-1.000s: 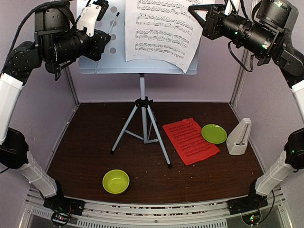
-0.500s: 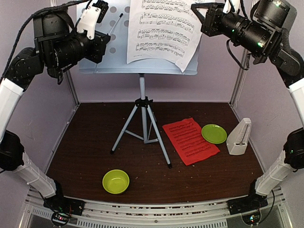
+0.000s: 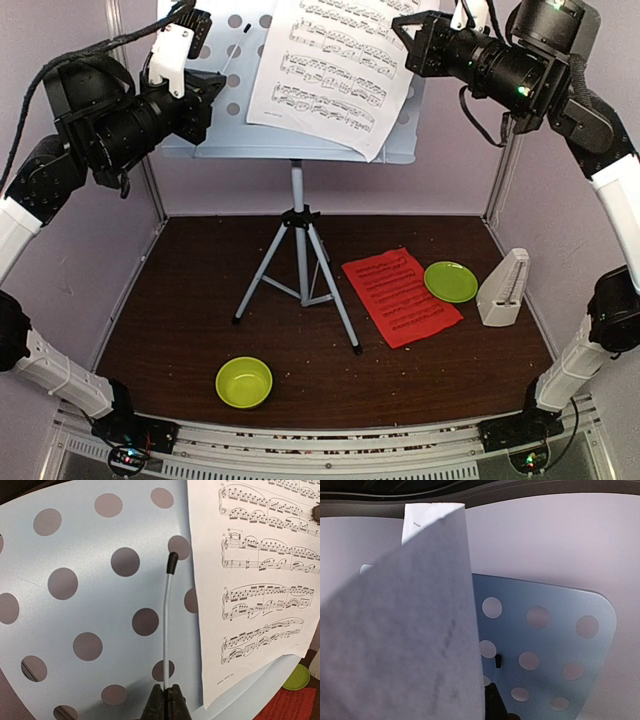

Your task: Set up the instrument practice props

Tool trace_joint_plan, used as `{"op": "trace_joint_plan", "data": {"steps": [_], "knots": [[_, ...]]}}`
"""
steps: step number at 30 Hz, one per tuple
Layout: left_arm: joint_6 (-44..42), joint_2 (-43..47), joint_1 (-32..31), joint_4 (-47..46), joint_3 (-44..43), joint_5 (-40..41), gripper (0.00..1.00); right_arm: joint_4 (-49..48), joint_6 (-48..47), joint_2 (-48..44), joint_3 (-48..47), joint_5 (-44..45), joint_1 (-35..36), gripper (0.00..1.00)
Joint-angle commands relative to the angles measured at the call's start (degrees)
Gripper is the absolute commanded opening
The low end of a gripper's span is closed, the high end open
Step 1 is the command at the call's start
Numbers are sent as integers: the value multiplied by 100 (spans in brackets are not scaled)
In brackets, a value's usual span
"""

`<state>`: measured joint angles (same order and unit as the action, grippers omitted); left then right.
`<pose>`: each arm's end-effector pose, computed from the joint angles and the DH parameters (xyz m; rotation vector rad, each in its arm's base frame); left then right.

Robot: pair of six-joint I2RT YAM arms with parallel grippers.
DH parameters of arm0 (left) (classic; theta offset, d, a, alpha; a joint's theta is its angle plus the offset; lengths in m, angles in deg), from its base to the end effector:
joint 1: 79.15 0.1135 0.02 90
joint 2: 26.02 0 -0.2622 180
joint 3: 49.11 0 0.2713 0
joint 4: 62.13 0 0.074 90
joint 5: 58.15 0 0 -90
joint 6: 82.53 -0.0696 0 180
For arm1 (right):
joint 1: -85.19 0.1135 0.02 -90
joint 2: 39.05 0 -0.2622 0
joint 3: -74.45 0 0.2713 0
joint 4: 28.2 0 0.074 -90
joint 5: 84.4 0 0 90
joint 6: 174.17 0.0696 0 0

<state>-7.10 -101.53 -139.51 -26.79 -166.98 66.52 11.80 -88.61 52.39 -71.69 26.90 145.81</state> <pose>0.1754 -0.2282 0.5662 0.4560 1.4013 -0.2117 0.1779 0.2644 0.6323 -0.4376 1.2831 0.5853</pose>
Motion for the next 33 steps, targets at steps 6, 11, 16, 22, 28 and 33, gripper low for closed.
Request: {"op": "trace_joint_plan", "data": {"steps": [6, 11, 16, 22, 28, 33], "knots": [[-579, 313, 20, -1256, 497, -490, 0, -88, 96, 206, -234, -55, 82, 0], [-677, 282, 18, -1222, 525, -775, 0, -327, 21, 288, -256, -281, 123, 0], [-752, 282, 23, -1203, 548, -863, 0, -529, 18, 395, -338, -443, 176, 0], [-786, 291, 24, -1170, 578, -1003, 0, -715, -33, 520, -384, -666, 303, 0], [-761, 300, 23, -1159, 622, -1069, 0, -781, -150, 737, -603, -895, 427, 0], [-723, 332, 22, -1157, 668, -1103, 0, -974, -331, 852, -607, -1036, 541, 0]]}}
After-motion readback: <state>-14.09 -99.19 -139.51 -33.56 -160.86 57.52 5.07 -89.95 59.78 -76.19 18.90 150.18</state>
